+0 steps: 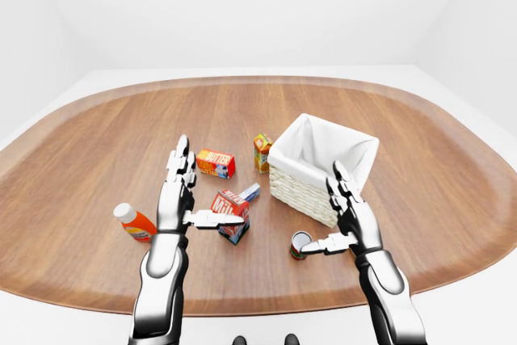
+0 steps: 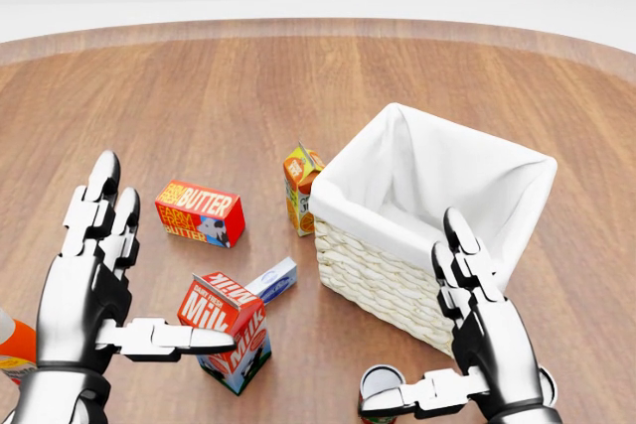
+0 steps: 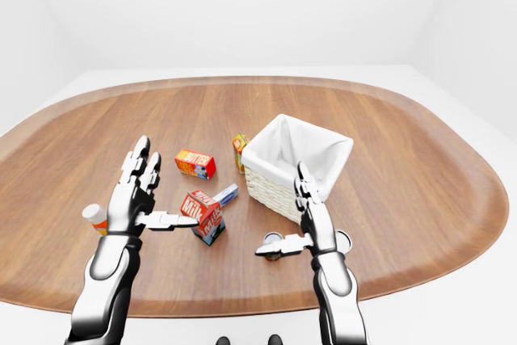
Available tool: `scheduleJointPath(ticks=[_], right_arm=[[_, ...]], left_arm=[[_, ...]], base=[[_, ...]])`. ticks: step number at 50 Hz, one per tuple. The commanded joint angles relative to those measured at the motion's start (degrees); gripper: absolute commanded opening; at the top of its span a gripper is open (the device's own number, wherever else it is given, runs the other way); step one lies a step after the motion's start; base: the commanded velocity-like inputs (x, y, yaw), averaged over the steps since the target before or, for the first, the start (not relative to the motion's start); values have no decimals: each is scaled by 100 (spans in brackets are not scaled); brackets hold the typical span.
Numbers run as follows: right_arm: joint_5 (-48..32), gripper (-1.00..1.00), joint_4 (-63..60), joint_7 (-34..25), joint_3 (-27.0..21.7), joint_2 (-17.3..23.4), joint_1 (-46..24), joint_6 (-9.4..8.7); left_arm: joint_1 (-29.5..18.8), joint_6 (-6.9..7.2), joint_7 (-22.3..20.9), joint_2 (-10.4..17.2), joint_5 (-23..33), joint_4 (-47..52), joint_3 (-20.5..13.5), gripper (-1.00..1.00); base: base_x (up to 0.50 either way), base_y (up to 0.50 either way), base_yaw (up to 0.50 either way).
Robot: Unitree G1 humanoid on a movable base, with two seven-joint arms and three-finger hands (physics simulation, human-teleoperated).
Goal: Pick up the tomato sauce, and put it in the basket.
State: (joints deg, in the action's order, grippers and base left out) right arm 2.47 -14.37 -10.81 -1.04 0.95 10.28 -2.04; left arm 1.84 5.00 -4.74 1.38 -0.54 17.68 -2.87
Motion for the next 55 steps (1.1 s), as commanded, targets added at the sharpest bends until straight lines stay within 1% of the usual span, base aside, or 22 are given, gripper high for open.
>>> scheduleJointPath(ticks=[1,3,10,14,15,17,26,32,33,38,39,40,55], right_arm=[[-86,100,212,-135,115,-9,272,345],[-111,100,271,-149,150,-8,311,430],[-126,100,381,-182,187,6,341,542],[-135,100,486,-221,217,12,354,625],[-154,100,537,-224,234,10,361,673],[-158,100,576,-232,243,14,360,699],[-171,100,676,-256,260,21,364,704],[-219,100,1012,-261,258,25,292,704],[-265,100,1250,-257,256,30,237,704],[-266,100,1251,-268,266,26,254,704],[-400,100,2355,-364,252,86,-50,704],[-420,100,2463,-374,241,84,-83,704],[-457,100,2585,-435,201,73,-133,704]], left_arm=[[22,0,-2,-5,18,-17,18,100],[18,0,-3,-4,19,-31,15,100],[16,0,0,-6,36,-99,25,100],[5,0,2,-7,47,-179,31,100],[10,0,1,-6,48,-168,33,100],[14,0,0,-6,50,-176,34,100],[25,0,-2,-10,59,-164,43,100],[31,0,-4,-10,61,-148,44,100],[40,0,-6,-10,55,-107,43,100],[52,0,-8,-12,62,-120,49,100],[103,0,-19,-20,82,-113,84,100],[105,0,-21,-21,84,-130,84,100],[142,0,-29,-26,95,-110,97,100]], base=[[0,0,0],[0,0,0],[0,0,0],[0,0,0],[0,0,0],[0,0,0],[0,0,0],[0,0,0],[0,0,0],[0,0,0],[0,0,0],[0,0,0],[0,0,0]])
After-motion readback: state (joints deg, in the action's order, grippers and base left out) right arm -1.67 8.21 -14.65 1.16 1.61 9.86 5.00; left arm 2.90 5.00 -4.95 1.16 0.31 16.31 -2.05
